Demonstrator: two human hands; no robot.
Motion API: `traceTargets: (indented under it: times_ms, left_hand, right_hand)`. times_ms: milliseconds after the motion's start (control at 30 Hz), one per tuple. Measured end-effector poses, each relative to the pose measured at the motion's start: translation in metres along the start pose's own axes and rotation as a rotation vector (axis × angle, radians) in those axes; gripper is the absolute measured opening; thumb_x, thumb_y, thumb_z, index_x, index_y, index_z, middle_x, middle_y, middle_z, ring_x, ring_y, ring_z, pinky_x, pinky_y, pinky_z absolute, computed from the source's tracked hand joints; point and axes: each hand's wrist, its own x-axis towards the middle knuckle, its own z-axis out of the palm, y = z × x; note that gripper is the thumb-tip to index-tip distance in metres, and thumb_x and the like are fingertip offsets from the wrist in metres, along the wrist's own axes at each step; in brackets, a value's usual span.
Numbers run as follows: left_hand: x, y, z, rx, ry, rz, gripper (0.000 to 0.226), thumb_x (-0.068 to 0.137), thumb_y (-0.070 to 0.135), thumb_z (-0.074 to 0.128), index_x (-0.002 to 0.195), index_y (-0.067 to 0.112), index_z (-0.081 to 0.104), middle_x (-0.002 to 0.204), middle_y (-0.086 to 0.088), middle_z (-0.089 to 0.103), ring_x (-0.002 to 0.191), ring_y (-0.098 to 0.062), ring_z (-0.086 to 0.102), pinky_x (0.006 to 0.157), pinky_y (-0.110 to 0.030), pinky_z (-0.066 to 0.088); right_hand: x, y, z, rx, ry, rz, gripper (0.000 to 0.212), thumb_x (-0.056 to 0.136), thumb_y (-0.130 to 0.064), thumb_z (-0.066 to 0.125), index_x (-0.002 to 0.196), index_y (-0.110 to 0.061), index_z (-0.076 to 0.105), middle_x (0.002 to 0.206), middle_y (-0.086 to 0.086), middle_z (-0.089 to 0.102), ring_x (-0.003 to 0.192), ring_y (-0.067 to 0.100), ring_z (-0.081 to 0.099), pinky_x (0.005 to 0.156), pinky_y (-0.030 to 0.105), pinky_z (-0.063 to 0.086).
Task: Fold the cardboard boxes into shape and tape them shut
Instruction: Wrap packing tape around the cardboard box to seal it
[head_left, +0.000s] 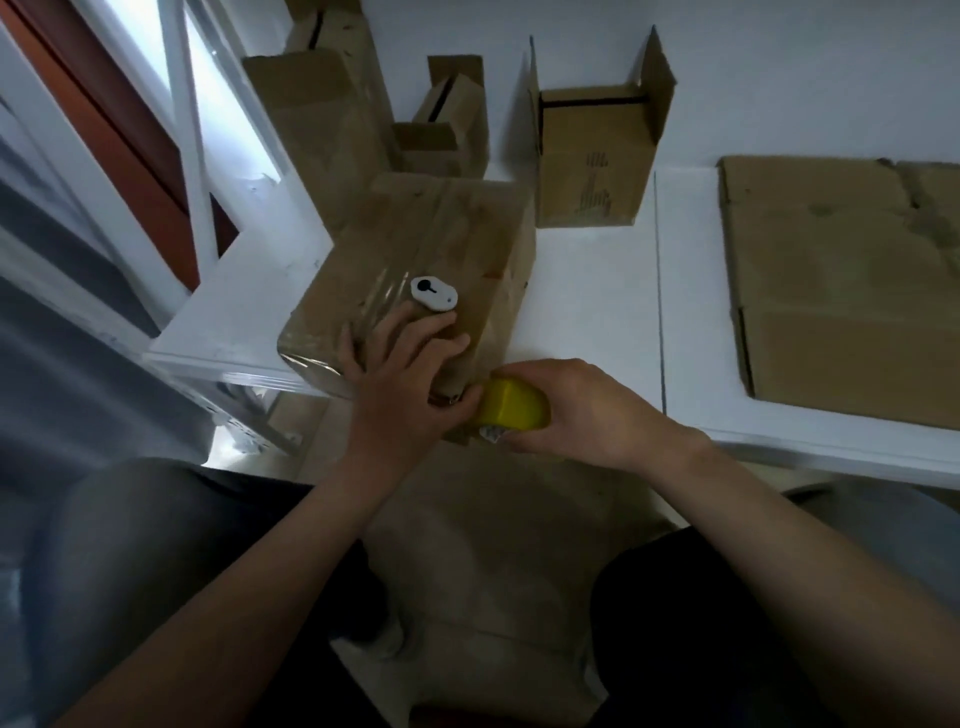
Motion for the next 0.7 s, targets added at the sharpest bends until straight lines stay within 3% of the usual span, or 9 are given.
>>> traceTargets:
  times_ms: [133, 267, 333, 400, 500, 600, 700]
  left_hand:
    - [-0.011, -0.004, -0.006, -0.056, -0.041, -0.250, 0.047, 0.075, 0.065, 0.070, 0.118, 0.047, 0.063, 0.151, -0.002, 0.032, 0.145, -0.037, 0.024, 0.105, -0.074, 0.026]
    - [-0.017, -0.018, -0.012, -0.237, -0.023, -0.359, 0.064, 0.068, 0.066, 0.073, 0.125, 0.037, 0.065, 0.145, -0.001, 0.027, 0.137, -0.029, 0.027, 0.111, -0.054, 0.037]
    - [-0.019, -0.025, -0.017, -0.324, 0.026, -0.430, 0.076, 0.063, 0.065, 0.078, 0.130, 0.036, 0.059, 0.146, 0.001, 0.024, 0.136, -0.023, 0.028, 0.111, -0.037, 0.036]
    - [-0.023, -0.029, -0.019, -0.385, 0.059, -0.549, 0.094, 0.056, 0.066, 0.081, 0.139, 0.036, 0.047, 0.151, 0.007, 0.015, 0.141, -0.021, 0.025, 0.111, -0.033, 0.036]
    - [-0.031, -0.033, -0.020, -0.457, 0.076, -0.695, 0.121, 0.051, 0.070, 0.085, 0.150, 0.035, 0.026, 0.159, 0.009, 0.001, 0.149, -0.023, 0.014, 0.110, -0.020, 0.027]
    - [-0.034, -0.035, -0.021, -0.466, 0.061, -0.787, 0.131, 0.048, 0.075, 0.083, 0.154, 0.031, 0.019, 0.158, 0.003, 0.010, 0.145, -0.019, 0.020, 0.100, -0.012, 0.023]
    - [-0.033, -0.039, -0.026, -0.601, 0.057, -0.845, 0.131, 0.045, 0.066, 0.091, 0.152, 0.031, 0.022, 0.151, 0.002, 0.028, 0.134, -0.019, 0.043, 0.104, -0.030, 0.046]
  right_hand:
    - [0.013, -0.008, -0.008, -0.100, -0.057, -0.033, 0.075, 0.064, -0.087, 0.059, 0.130, -0.058, 0.037, 0.123, -0.023, 0.061, 0.098, -0.003, 0.050, 0.082, 0.025, 0.048]
    - [0.046, -0.017, -0.030, -0.070, 0.109, -0.082, 0.072, 0.076, -0.085, 0.050, 0.133, -0.042, 0.058, 0.117, -0.023, 0.056, 0.103, -0.002, 0.048, 0.085, 0.018, 0.041]
    - [0.069, -0.017, -0.042, -0.108, 0.241, -0.084, 0.062, 0.090, -0.069, 0.051, 0.136, -0.030, 0.062, 0.131, -0.007, 0.057, 0.120, 0.013, 0.047, 0.101, 0.027, 0.037]
    - [0.095, -0.012, -0.052, -0.192, 0.277, -0.030, 0.049, 0.097, -0.054, 0.055, 0.141, -0.031, 0.057, 0.148, 0.006, 0.048, 0.136, 0.030, 0.038, 0.111, 0.036, 0.028]
    - [0.132, 0.001, -0.057, -0.217, 0.205, 0.119, 0.053, 0.099, -0.057, 0.050, 0.149, -0.039, 0.045, 0.164, 0.009, 0.025, 0.150, 0.037, 0.019, 0.119, 0.050, 0.022]
    - [0.156, 0.011, -0.052, -0.155, 0.174, 0.169, 0.060, 0.097, -0.063, 0.049, 0.152, -0.041, 0.039, 0.163, 0.015, 0.028, 0.152, 0.035, 0.018, 0.123, 0.048, 0.019]
    - [0.162, 0.011, -0.047, 0.028, 0.167, 0.193, 0.075, 0.087, -0.067, 0.063, 0.152, -0.039, 0.041, 0.145, 0.012, 0.050, 0.134, 0.030, 0.047, 0.115, 0.044, 0.039]
